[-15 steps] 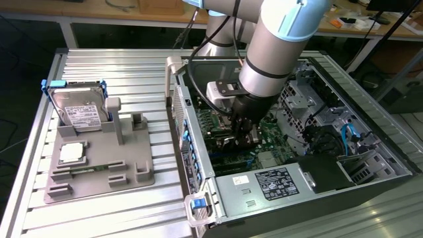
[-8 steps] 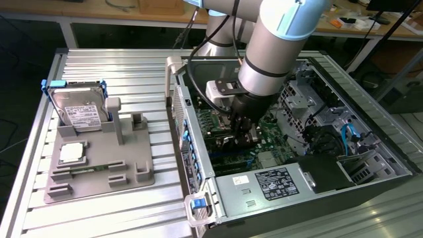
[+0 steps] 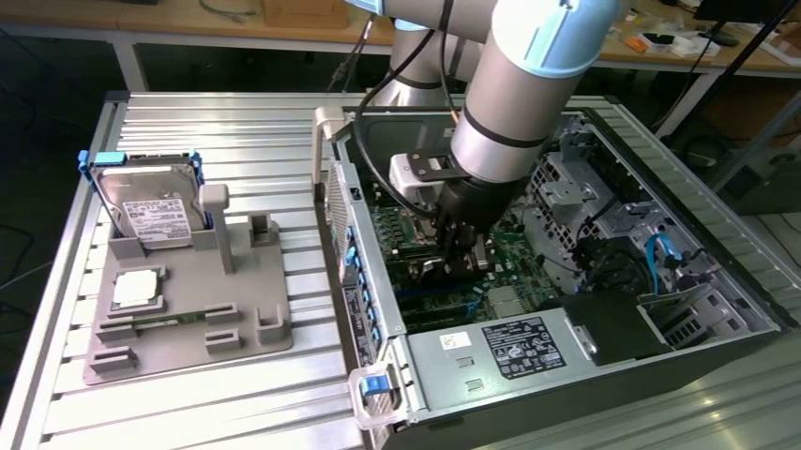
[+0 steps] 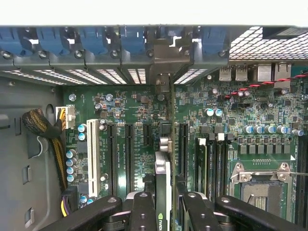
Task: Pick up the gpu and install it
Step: 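Insert the gpu into the slot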
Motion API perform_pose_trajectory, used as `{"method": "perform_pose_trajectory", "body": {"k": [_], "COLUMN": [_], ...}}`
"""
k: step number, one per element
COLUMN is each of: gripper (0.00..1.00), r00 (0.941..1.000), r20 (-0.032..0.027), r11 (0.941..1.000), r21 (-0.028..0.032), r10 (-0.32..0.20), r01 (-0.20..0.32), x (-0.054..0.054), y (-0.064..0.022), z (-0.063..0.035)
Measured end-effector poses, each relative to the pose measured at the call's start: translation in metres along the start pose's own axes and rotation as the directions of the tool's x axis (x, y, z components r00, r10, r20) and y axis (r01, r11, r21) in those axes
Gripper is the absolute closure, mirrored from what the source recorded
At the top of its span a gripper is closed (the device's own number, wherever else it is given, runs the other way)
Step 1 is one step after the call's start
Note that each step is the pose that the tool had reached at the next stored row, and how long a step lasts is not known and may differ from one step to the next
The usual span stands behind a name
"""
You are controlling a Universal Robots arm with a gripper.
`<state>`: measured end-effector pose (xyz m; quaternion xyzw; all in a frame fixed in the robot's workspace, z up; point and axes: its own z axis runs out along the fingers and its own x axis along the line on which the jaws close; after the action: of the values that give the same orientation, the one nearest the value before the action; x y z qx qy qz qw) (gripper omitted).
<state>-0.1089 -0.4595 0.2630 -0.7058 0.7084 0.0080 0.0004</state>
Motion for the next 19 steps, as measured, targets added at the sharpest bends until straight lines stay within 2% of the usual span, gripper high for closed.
{"method": "perform_pose_trajectory", "body": {"k": [19], "gripper": [0.73], "r00": [1.0000], "r20": [0.0002], "r11": [1.0000], "r21": [0.0000], "r10": [0.000], "r01": [0.000], "x": [0.0001], "y": [0.0000], "z": [0.0029]}}
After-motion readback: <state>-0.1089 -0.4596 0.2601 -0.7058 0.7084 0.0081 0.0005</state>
